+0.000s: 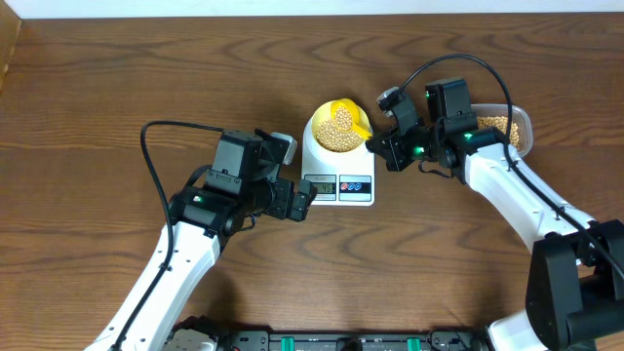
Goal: Scoop item into bowl and weigh 50g on scale
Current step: 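Hold the tipped scoop over the bowl, shaking soybeans out with the right gripper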
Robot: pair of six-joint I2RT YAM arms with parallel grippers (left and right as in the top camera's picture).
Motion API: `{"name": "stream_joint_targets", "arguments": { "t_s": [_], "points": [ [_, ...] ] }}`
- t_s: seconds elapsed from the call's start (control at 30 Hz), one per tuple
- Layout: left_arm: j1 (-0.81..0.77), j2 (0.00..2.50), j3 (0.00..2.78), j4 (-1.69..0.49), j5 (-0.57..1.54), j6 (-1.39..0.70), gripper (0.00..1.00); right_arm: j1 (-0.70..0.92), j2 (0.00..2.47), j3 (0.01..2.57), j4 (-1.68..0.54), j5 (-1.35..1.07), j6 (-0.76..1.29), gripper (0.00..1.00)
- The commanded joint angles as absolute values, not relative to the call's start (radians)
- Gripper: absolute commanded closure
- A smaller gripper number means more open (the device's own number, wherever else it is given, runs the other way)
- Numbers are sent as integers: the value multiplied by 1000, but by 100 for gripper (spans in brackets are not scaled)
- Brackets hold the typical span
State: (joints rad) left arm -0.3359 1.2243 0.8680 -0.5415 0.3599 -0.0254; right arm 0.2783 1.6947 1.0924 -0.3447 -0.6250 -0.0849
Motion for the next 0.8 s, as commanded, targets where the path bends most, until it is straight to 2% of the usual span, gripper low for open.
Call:
{"name": "stream_joint_targets", "arguments": {
  "t_s": [0.0,0.77],
  "points": [
    [-337,1228,870,-540,350,-23,0,283,1689,1095,-340,-641,-94,99],
    [-337,1228,870,-540,350,-23,0,283,1689,1095,-329,-635,-94,99]
  ]
}}
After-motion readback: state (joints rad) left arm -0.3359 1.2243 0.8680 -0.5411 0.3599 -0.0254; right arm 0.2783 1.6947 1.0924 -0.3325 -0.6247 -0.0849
